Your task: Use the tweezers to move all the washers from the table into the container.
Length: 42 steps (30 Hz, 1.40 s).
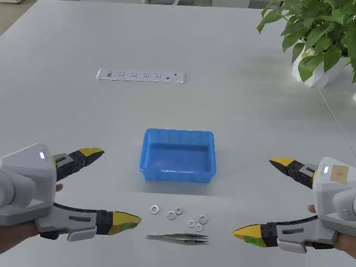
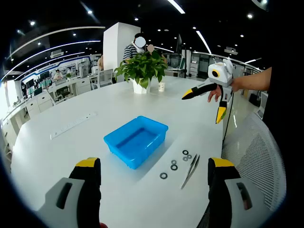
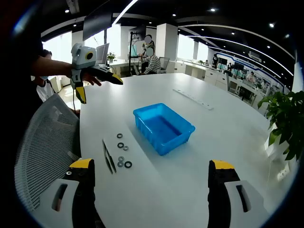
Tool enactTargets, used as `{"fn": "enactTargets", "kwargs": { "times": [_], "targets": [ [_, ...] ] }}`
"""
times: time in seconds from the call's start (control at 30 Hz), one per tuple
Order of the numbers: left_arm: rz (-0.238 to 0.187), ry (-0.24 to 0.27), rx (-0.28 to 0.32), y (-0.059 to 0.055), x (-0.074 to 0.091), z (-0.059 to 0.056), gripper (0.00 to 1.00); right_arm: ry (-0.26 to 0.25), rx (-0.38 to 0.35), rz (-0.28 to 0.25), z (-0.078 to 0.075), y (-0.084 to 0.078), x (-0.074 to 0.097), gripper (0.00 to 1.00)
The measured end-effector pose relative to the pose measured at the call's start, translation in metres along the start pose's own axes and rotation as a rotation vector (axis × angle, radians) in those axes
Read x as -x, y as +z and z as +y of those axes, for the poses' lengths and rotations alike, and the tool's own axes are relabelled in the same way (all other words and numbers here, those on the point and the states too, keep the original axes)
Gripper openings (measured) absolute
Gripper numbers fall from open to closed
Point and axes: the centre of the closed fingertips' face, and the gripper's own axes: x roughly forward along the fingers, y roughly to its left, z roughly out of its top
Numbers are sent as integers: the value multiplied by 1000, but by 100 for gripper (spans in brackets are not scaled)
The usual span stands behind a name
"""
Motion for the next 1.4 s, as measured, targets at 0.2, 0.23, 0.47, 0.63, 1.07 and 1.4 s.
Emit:
{"fn": "enactTargets", "kwargs": {
  "times": [0.2, 0.23, 0.47, 0.63, 1.07, 1.4],
  "targets": [
    [-2, -2, -1, 1, 0, 0, 99, -2, -2, -5, 0, 3, -1, 100],
    [-2, -2, -2, 1, 0, 0, 99, -2, -3, -6, 0, 3, -1, 100],
    [-5, 1, -7, 3, 0, 1, 99, -4, -2, -7, 0, 3, 0, 100],
    [-3, 0, -12, 3, 0, 1, 99, -6, 1, -8, -1, 4, 0, 100],
    [-7, -2, -18, 5, 1, 2, 99, -7, 8, -9, -1, 5, 0, 100],
    [0, -6, -22, 4, 1, 1, 99, -4, 10, -10, -1, 6, 1, 100]
  ]
}}
